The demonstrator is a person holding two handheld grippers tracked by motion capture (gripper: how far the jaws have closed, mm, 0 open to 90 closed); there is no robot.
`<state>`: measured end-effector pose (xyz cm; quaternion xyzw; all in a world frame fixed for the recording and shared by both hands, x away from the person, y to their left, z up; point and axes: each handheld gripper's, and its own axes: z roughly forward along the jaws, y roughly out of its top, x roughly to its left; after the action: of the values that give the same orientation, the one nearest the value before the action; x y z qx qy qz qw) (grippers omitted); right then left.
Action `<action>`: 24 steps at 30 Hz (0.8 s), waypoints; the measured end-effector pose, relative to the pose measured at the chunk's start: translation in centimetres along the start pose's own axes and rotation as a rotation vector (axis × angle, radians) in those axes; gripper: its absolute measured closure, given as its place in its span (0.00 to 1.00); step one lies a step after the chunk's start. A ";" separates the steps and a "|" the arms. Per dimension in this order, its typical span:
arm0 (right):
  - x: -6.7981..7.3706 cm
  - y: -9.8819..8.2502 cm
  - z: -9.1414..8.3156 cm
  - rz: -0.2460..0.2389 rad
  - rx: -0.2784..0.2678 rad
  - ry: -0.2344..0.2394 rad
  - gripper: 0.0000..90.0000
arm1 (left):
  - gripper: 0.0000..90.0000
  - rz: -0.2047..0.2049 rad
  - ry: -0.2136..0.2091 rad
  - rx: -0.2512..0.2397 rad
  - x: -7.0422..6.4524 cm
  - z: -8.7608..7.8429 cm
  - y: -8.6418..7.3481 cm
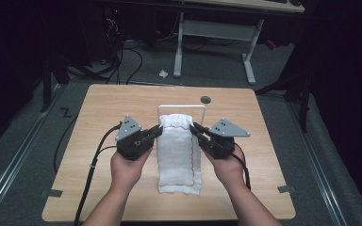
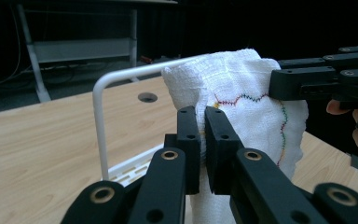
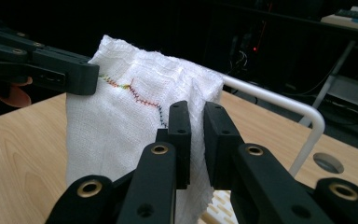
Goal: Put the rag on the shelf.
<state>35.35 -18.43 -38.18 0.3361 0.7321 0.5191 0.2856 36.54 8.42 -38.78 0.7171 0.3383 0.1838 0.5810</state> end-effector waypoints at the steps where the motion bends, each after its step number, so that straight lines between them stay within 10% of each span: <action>1: -0.1 0.2 -0.1 0.000 -0.007 -0.002 0.91 | 0.95 0.000 0.000 0.000 0.0 0.0 0.0; 24: -0.9 4.9 -1.6 -0.017 -0.112 -0.022 0.91 | 0.95 0.064 -0.003 -0.102 -0.3 -0.7 5.7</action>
<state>35.62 -18.88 -33.00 0.3191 0.7015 0.5532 0.3164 37.40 8.18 -33.11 0.6975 0.3044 0.2181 0.6110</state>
